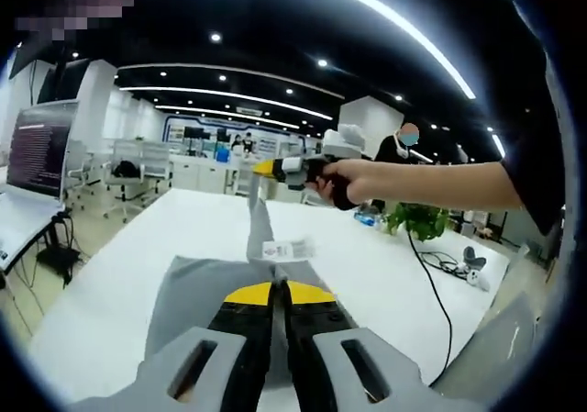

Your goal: Fold the towel on the table until its edges align and the towel forms a compact rectangular stack.

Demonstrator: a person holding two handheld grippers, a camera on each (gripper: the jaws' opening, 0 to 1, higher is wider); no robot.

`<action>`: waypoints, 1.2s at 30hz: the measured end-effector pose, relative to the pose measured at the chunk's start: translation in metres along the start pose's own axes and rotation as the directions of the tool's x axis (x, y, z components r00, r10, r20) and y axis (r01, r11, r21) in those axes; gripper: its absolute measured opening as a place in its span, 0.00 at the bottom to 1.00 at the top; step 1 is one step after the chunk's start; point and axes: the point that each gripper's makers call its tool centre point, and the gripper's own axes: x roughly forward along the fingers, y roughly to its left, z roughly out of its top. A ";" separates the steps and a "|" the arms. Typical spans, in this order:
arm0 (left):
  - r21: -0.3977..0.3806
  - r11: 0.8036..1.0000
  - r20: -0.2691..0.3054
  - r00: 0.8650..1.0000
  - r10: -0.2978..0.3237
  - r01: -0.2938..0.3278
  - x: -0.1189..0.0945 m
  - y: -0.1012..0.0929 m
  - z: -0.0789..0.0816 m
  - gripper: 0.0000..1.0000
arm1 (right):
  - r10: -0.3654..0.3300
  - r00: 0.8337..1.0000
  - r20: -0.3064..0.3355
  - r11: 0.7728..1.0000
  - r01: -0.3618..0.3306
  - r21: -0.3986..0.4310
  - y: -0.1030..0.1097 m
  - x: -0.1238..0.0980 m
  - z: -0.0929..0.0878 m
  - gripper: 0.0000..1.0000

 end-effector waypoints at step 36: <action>-0.238 0.965 -0.036 0.994 0.108 -0.113 -0.004 0.076 -0.046 0.02 | -0.023 0.995 -0.102 0.999 0.027 0.045 0.001 0.078 -0.074 0.00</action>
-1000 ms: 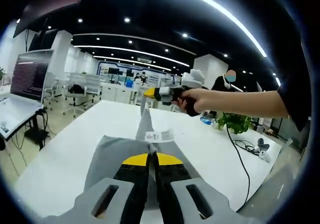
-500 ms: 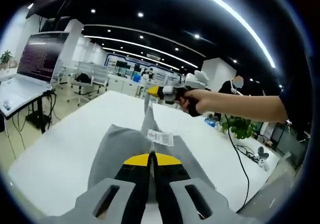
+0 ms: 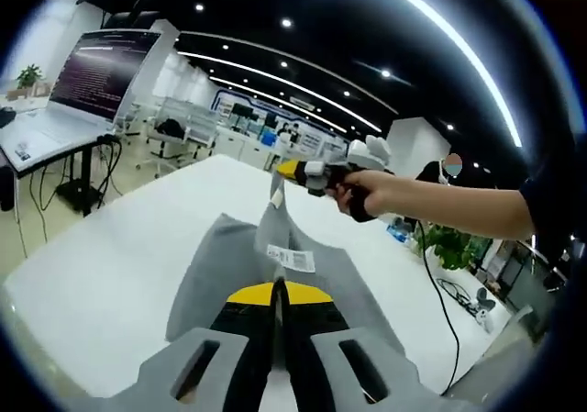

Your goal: Fold the towel on the table until its edges align and the towel forms a compact rectangular stack.

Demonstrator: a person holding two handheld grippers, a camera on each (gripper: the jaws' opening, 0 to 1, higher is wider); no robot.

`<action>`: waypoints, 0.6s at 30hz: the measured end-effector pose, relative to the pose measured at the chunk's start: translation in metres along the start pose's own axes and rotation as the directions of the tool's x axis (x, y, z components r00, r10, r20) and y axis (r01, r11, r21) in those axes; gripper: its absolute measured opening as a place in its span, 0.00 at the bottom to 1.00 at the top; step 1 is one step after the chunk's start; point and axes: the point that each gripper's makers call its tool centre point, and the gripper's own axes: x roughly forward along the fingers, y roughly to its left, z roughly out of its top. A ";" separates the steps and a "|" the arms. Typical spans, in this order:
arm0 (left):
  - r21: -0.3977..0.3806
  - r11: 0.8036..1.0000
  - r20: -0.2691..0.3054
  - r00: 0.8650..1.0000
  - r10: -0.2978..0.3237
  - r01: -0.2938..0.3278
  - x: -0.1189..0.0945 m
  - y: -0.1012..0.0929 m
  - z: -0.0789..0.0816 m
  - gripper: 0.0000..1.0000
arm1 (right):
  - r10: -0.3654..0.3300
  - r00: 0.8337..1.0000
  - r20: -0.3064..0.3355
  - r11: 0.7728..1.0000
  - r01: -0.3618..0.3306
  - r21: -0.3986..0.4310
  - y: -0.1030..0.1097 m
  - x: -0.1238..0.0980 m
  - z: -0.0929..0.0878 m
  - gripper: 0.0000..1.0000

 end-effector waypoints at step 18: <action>-0.017 1.000 0.032 0.999 0.026 -0.025 -0.006 0.016 -0.001 0.02 | 0.002 1.000 -0.014 0.999 -0.002 -0.053 0.006 0.025 -0.005 0.00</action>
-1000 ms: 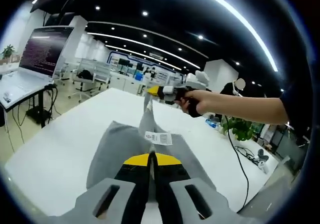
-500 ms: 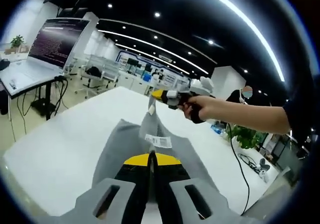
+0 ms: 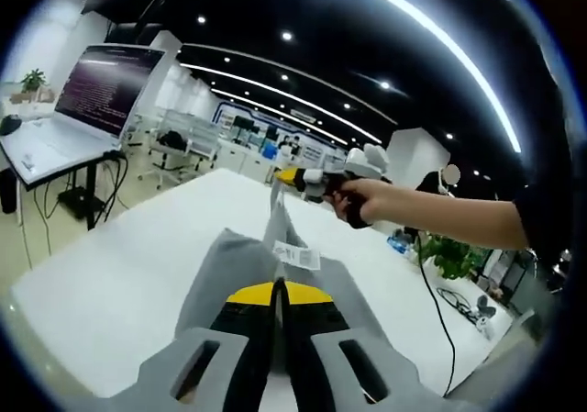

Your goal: Fold the towel on the table until its edges align and the towel forms a compact rectangular stack.

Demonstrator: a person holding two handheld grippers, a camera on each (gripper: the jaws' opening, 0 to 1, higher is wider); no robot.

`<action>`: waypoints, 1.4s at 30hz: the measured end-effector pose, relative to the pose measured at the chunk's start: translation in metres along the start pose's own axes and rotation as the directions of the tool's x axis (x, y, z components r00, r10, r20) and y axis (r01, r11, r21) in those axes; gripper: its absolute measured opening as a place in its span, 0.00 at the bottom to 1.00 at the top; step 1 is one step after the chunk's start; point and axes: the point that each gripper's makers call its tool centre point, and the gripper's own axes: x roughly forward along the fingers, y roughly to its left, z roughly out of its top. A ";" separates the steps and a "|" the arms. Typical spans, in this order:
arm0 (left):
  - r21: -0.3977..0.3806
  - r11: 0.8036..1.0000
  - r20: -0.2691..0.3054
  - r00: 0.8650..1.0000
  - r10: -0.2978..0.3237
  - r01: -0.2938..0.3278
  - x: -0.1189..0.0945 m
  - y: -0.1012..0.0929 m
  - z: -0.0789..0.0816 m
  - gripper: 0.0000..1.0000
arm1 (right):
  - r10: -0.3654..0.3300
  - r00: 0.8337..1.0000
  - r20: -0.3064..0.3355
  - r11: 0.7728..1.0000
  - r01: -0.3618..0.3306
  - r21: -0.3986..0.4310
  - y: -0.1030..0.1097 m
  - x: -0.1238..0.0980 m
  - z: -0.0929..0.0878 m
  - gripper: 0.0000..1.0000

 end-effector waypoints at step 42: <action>-0.044 0.978 -0.215 0.958 0.191 -0.205 0.027 0.101 -0.076 0.15 | -0.070 0.957 -0.280 0.981 0.015 -0.192 -0.044 0.049 -0.117 0.10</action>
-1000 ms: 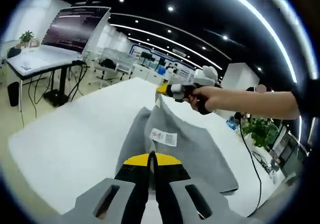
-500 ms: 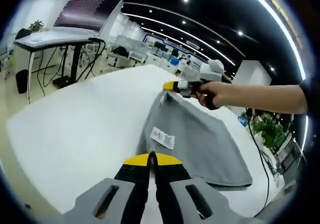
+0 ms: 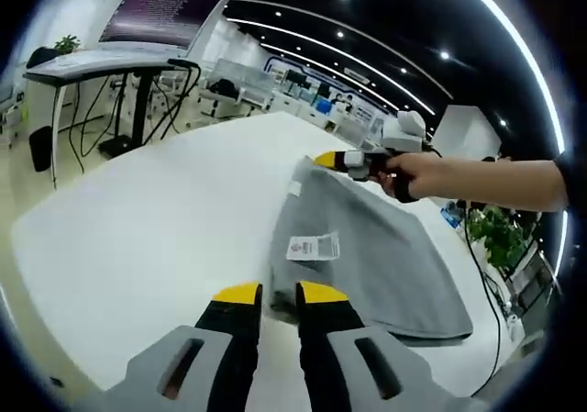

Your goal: Fold the towel on the table until its edges align and the towel forms a compact rectangular stack.

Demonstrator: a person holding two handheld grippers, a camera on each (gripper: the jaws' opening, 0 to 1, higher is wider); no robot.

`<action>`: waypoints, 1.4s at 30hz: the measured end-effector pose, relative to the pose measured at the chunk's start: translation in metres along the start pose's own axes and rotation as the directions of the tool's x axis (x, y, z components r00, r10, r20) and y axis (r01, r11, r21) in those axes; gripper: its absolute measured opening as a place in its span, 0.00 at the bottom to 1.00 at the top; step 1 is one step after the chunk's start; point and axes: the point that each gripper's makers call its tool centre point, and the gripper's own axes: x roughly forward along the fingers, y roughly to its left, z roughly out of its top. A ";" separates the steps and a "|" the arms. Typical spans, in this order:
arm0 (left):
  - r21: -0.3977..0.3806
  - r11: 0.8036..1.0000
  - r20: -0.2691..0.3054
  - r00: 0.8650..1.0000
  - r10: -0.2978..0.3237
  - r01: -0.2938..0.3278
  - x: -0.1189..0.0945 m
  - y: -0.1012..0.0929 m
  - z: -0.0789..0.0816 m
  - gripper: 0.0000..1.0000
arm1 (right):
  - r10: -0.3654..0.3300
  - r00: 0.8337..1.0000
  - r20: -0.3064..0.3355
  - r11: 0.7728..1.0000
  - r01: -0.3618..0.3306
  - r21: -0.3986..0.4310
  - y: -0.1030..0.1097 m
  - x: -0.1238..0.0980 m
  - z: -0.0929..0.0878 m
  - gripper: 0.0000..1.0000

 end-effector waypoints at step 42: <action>0.185 0.981 -0.153 0.988 -0.022 0.050 0.016 -0.002 -0.008 0.14 | -0.347 0.930 -0.122 0.933 0.356 0.056 -0.153 -0.198 -0.087 0.16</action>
